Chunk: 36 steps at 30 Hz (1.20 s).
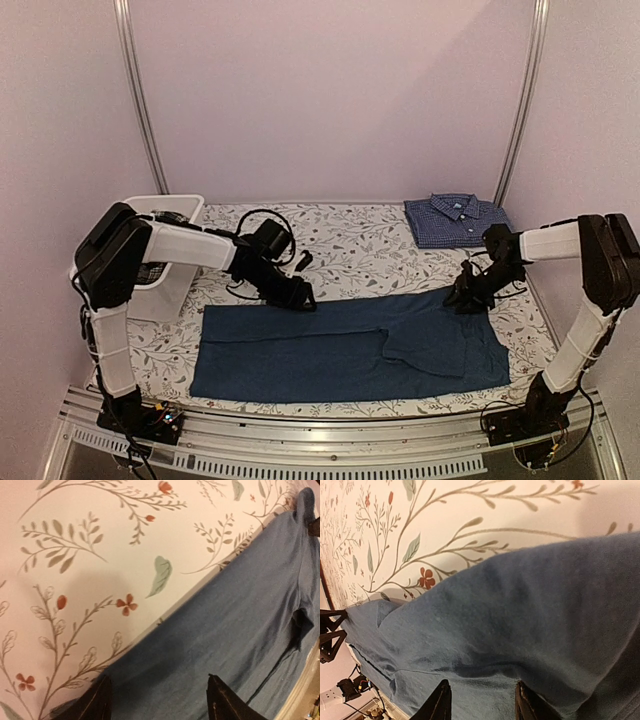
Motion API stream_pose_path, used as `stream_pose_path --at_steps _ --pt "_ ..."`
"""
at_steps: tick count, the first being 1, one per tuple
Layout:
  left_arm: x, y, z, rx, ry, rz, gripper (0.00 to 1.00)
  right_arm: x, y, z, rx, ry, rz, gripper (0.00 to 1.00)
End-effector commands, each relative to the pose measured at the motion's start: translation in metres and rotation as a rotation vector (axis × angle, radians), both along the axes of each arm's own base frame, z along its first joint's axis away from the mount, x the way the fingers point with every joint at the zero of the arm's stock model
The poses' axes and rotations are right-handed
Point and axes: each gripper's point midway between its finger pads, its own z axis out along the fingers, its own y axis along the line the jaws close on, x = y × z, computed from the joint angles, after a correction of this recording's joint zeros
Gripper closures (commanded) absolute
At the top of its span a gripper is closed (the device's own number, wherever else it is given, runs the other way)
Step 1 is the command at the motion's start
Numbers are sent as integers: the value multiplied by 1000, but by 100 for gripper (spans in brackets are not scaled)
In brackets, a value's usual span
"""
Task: Fold and stack the mixed laundry pile
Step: Adjust the rectangle-folded T-shirt at the center of the board, then rotate the rectangle-folded T-shirt at the center of the board.
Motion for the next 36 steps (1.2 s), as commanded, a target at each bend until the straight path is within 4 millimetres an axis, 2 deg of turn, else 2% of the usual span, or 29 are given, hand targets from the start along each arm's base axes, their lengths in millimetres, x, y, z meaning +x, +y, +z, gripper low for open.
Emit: stream_pose_path --at_steps 1,4,6,8,10,13,15,17,20,23,27,31,36 --pt "-2 81 -41 181 112 232 35 2 -42 -16 -95 3 -85 57" --pt "-1 111 -49 201 151 322 36 26 -39 -8 -74 -36 -73 58" --pt "2 122 -49 212 147 342 36 49 -31 -2 -20 -67 -64 58" --pt "4 123 -45 208 135 334 36 80 -21 10 17 -110 -48 58" --pt "8 117 -33 179 107 304 35 100 -7 27 42 -155 -3 58" --pt "20 103 2 124 -8 248 32 110 7 56 54 -201 56 57" --pt "26 90 30 89 -100 195 26 105 7 76 47 -224 66 57" --pt "26 73 49 63 -160 129 20 90 2 85 18 -218 67 57" --pt "17 46 59 49 -198 21 16 55 2 83 25 -169 65 57" --pt "3 22 45 75 -181 -71 15 18 10 65 48 -105 65 57" --pt "-10 6 16 121 -114 -132 21 -12 22 41 62 -44 62 57" --pt "-20 12 -7 166 -55 -139 24 -22 28 14 39 1 63 57" --pt "-36 44 -30 285 1 -116 28 -19 28 -11 -14 39 87 58"
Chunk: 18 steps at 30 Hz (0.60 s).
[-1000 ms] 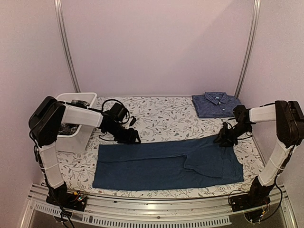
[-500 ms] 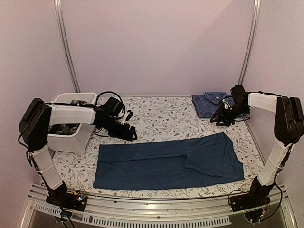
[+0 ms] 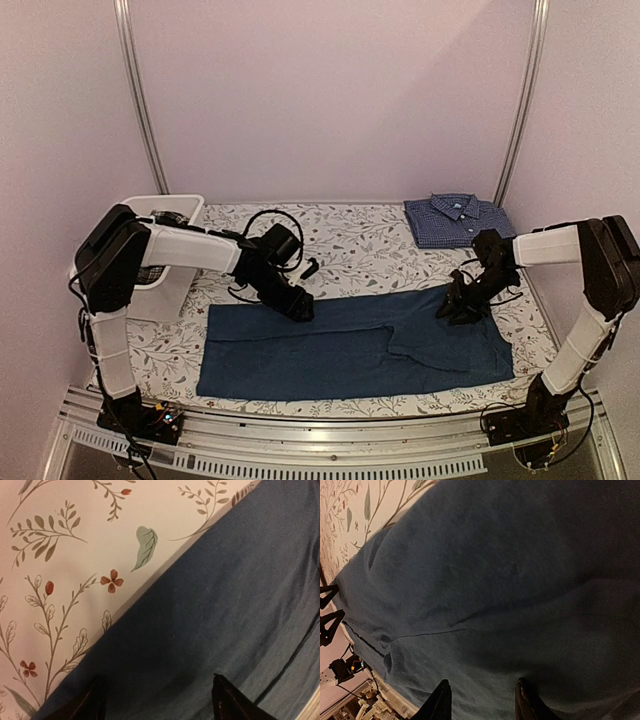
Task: Fold and stack the mixed laundry pile
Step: Rotate the rectangle-folded T-shirt at the center of the board.
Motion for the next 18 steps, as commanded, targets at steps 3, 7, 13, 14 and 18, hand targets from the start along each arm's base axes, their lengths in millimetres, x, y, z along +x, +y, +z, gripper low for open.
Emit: stream_pose_path --at_steps 3,7,13,14,18 --pt "-32 60 -39 190 116 86 30 28 2 -23 -79 -29 38 59" --pt "-41 97 -51 241 171 215 32 52 21 -36 -102 -34 110 60" --pt "-50 151 -55 300 228 425 34 105 73 -45 -97 -83 222 61" --pt "-53 158 -54 312 230 447 34 113 85 -46 -91 -87 240 61" --pt "-65 178 -51 339 249 518 34 140 139 -50 -64 -123 322 61"
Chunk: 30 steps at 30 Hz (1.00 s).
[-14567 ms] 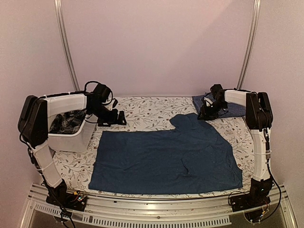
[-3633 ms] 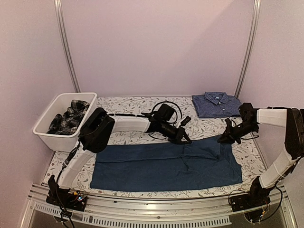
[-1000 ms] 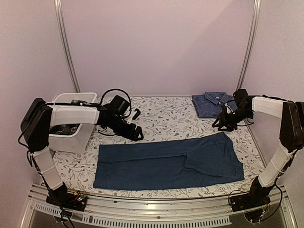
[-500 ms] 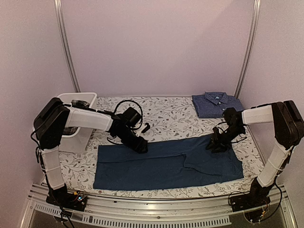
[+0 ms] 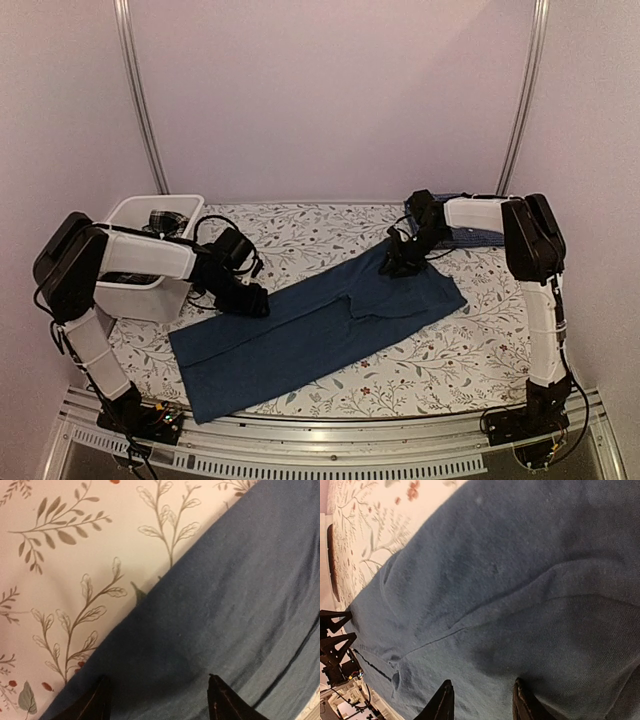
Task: Fold and stack the mixed laundry pile
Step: Rotate the rectangle-folded T-shirt at the center of the board.
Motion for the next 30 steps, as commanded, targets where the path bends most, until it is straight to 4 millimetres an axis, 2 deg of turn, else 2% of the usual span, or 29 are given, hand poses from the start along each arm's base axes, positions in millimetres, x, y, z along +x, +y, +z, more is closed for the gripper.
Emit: stream_pose_path --at_steps 1,3,5,7,8,11,12,15,19,22,23,25,30 --pt "-68 79 -45 249 268 173 34 16 40 -51 -97 0 92 61" --pt "-72 88 -43 267 266 208 34 29 58 -54 -90 -36 106 61" --pt "-74 87 -40 244 261 226 34 43 65 -60 -104 -58 88 61" --pt "-70 79 -31 196 233 227 33 58 65 -56 -112 -83 66 60" --pt "-65 73 -22 162 203 221 32 64 66 -47 -107 -104 59 60" --pt "-48 55 1 90 130 176 30 78 68 -7 -75 -186 49 57" --pt "-42 50 7 80 110 159 30 82 69 20 -53 -229 49 56" --pt "-23 38 24 78 48 106 29 80 70 77 -11 -304 57 53" --pt "-1 25 42 68 -9 74 28 57 66 113 25 -310 55 51" --pt "7 20 51 59 -38 62 28 32 56 111 6 -285 46 51" --pt "9 18 53 55 -46 57 28 20 49 95 -16 -242 42 52" --pt "13 16 58 47 -61 53 28 3 39 79 -46 -203 34 54" --pt "14 16 65 39 -83 47 28 -25 18 49 -115 -143 19 59"
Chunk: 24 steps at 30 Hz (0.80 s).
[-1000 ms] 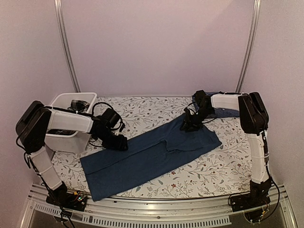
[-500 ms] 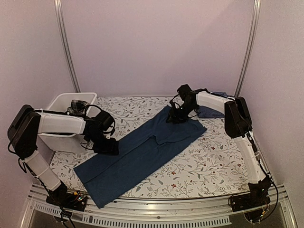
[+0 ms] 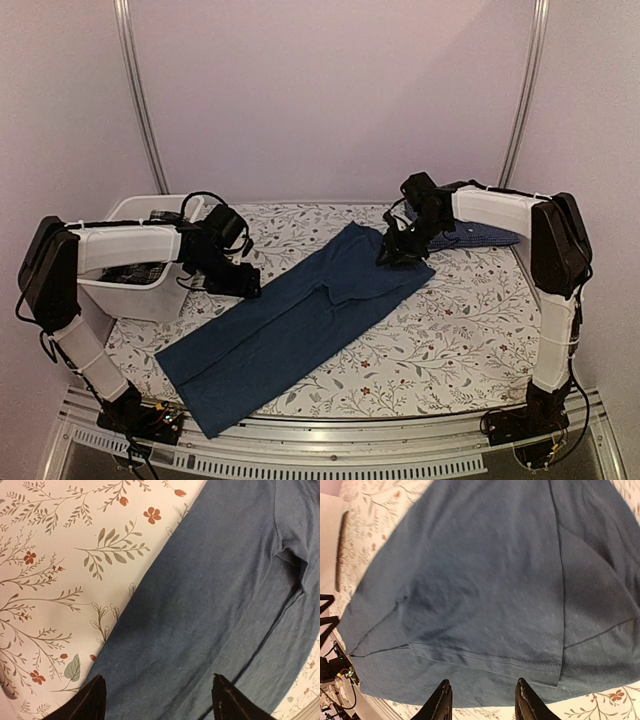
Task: Fold and stack the mixed laundry pile
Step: Rotate the rectangle-folded T-shirt at the center of the board.
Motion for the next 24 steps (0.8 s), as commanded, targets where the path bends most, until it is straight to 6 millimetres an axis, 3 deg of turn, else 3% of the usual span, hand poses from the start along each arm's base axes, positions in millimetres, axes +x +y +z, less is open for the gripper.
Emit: stream_pose_path --at_steps 1,7,14,20,24 --pt "0 -2 7 5 -19 -25 28 -22 -19 -43 -84 74 -38 59" --pt "-7 2 7 -5 -14 -17 28 -22 -26 -81 -145 111 -45 61" --pt "-17 5 13 -22 -16 -17 27 12 -37 -134 -242 116 -54 65" --pt "-42 -3 20 -51 -22 -79 26 92 -52 -142 -300 -1 -78 68" --pt "-73 -25 15 -24 -13 -216 25 153 -43 -120 -319 -190 -26 66"
